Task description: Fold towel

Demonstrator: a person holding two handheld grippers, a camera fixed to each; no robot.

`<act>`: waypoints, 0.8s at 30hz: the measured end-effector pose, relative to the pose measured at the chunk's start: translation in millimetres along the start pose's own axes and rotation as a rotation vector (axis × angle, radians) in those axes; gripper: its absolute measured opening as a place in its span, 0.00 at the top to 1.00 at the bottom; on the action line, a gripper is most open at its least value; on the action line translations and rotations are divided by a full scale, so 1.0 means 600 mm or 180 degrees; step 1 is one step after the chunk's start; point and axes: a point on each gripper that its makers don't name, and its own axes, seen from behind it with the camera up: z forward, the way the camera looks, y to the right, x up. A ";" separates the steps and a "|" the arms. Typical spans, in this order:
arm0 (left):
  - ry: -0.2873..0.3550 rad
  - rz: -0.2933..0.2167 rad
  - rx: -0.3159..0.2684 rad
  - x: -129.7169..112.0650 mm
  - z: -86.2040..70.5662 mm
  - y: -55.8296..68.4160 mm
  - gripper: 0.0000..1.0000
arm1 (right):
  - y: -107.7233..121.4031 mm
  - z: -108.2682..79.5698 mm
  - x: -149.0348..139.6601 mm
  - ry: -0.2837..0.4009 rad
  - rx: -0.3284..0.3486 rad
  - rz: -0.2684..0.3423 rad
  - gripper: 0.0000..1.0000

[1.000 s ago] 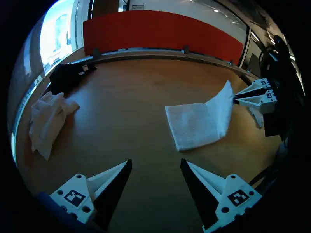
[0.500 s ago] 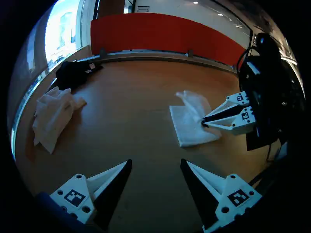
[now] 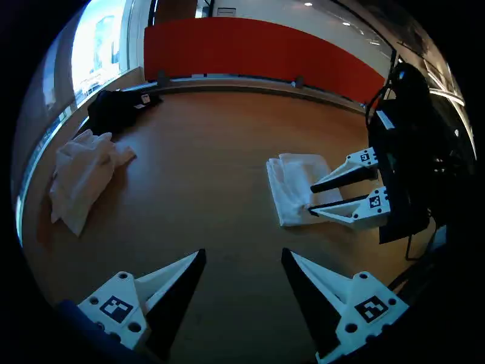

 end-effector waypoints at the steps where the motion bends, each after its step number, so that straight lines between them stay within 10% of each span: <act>1: 0.0002 0.0001 0.0001 0.001 0.000 -0.001 0.07 | 0.001 -0.003 0.001 0.0019 -0.0014 0.0017 0.37; 24: 0.0018 0.0019 0.0004 0.005 -0.002 0.004 0.08 | 0.051 -0.074 -0.131 -0.0183 -0.0380 0.0437 0.36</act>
